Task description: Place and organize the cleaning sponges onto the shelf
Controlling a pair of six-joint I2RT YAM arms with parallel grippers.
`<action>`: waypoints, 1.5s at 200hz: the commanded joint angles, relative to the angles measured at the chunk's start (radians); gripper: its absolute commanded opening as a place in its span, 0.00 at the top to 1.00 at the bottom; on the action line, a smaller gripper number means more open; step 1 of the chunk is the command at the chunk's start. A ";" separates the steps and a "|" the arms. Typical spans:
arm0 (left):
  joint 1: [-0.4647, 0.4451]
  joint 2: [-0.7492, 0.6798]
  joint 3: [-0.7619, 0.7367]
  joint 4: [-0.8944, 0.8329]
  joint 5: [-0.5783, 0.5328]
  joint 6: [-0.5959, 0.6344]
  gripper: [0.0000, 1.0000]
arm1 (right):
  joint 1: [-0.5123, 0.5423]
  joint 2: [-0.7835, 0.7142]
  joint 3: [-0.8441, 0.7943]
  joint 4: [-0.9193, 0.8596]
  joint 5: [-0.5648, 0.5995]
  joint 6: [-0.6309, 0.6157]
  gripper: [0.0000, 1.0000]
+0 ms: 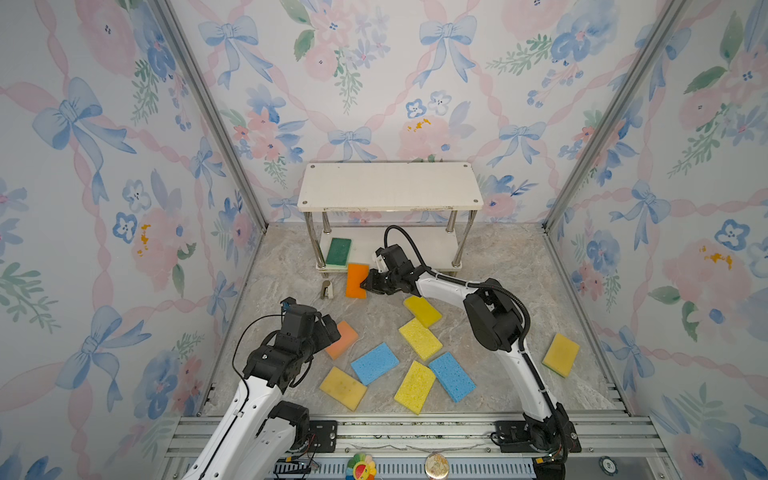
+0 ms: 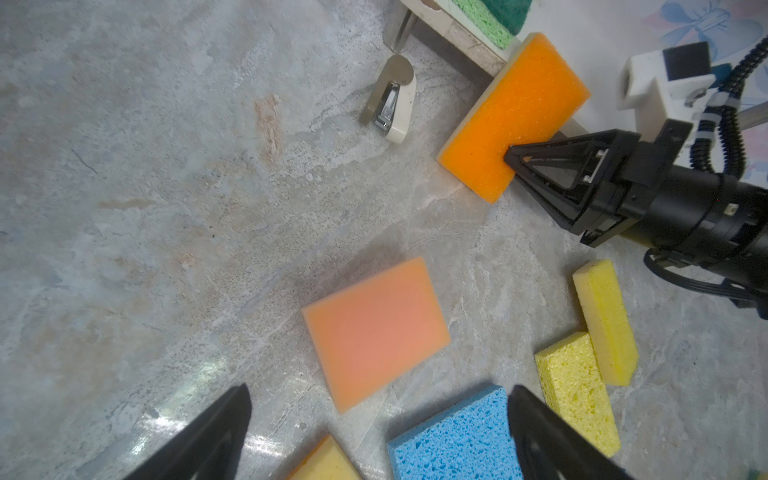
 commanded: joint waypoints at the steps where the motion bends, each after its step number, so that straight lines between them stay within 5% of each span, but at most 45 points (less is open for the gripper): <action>1: 0.003 0.000 0.015 -0.024 -0.005 0.025 0.02 | 0.001 -0.055 -0.013 0.005 0.021 -0.006 0.88; 51: 0.002 -0.005 0.019 -0.024 -0.012 0.031 0.02 | -0.045 -0.128 -0.015 0.016 0.029 0.041 0.89; 143: -0.001 0.002 0.033 -0.024 -0.033 0.053 0.02 | -0.103 0.121 0.482 -0.289 -0.012 0.016 0.88; 204: -0.002 0.002 0.033 -0.026 -0.040 0.053 0.02 | -0.127 0.101 0.421 -0.290 -0.024 0.026 0.87; 231: -0.004 0.002 0.033 -0.025 -0.042 0.055 0.02 | -0.129 0.130 0.458 -0.303 -0.047 0.034 0.75; 262: -0.004 0.002 0.033 -0.026 -0.040 0.056 0.02 | -0.133 0.135 0.464 -0.312 -0.041 0.037 0.47; 300: -0.004 0.004 0.032 -0.026 -0.040 0.055 0.02 | -0.146 0.095 0.398 -0.270 0.003 0.051 0.40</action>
